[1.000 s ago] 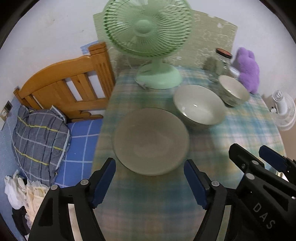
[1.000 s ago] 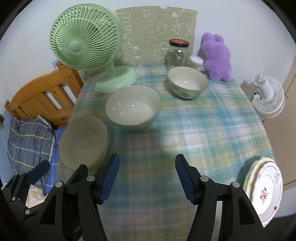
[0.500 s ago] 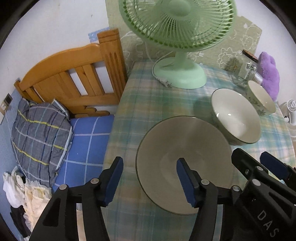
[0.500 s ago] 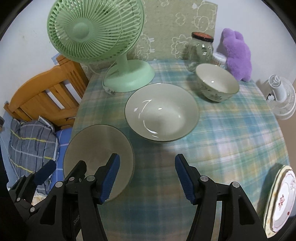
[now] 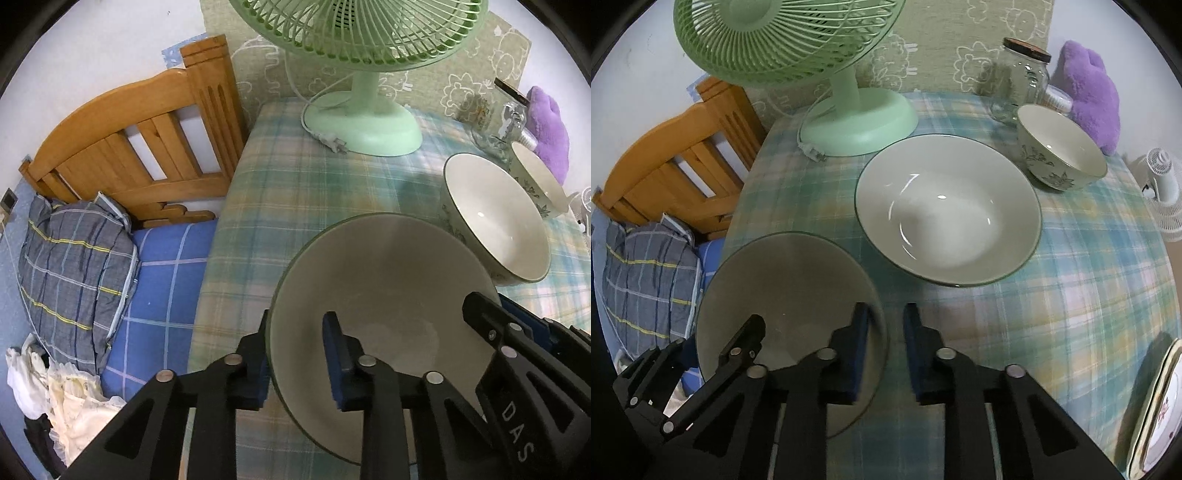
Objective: Organize plates and bowls
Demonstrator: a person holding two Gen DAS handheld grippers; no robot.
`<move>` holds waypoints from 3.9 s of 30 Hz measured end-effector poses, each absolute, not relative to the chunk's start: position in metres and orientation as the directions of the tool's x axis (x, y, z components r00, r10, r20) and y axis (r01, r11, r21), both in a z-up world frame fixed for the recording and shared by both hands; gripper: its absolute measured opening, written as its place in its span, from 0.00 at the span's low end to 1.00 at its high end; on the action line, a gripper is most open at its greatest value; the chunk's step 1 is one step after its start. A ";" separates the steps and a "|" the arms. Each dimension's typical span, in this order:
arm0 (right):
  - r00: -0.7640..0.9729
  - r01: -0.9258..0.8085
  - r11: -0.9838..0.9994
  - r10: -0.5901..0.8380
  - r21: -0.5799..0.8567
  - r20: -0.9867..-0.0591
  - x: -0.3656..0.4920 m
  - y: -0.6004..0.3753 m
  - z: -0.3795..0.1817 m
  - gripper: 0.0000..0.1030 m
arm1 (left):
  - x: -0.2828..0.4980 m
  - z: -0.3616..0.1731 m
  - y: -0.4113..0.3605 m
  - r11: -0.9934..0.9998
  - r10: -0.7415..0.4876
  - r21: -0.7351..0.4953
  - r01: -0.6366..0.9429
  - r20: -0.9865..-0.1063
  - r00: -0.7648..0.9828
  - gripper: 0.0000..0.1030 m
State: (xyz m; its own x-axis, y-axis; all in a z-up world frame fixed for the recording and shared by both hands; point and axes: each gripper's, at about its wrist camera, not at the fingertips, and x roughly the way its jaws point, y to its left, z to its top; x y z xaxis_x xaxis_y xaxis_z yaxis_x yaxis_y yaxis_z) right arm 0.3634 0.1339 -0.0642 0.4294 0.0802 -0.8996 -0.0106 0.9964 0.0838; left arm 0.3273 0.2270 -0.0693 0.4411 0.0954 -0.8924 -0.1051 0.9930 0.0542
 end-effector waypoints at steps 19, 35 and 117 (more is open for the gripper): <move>0.414 -0.012 0.999 0.045 0.044 -0.909 0.340 0.121 -0.055 0.14 | 0.306 -0.063 0.207 0.997 0.071 0.056 -0.049 -0.908 0.413 0.19; 0.403 0.004 0.999 0.042 0.047 -0.914 0.282 0.062 -0.038 0.14 | 0.254 -0.048 0.145 0.997 0.072 0.069 -0.022 -0.915 0.397 0.19; 0.478 -0.134 0.987 0.142 0.087 -0.867 0.270 -0.038 0.019 0.64 | 0.239 0.009 0.065 0.993 0.062 0.006 -0.114 -0.865 0.498 0.79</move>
State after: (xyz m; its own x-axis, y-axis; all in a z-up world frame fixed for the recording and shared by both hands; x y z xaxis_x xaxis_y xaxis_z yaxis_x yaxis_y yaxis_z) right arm 0.2696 -0.0385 0.0195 0.4784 0.1417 -0.8666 -0.1341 0.9871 0.0874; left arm 0.2386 0.0648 0.0089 0.4979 0.0625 -0.8650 -0.1140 0.9935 0.0061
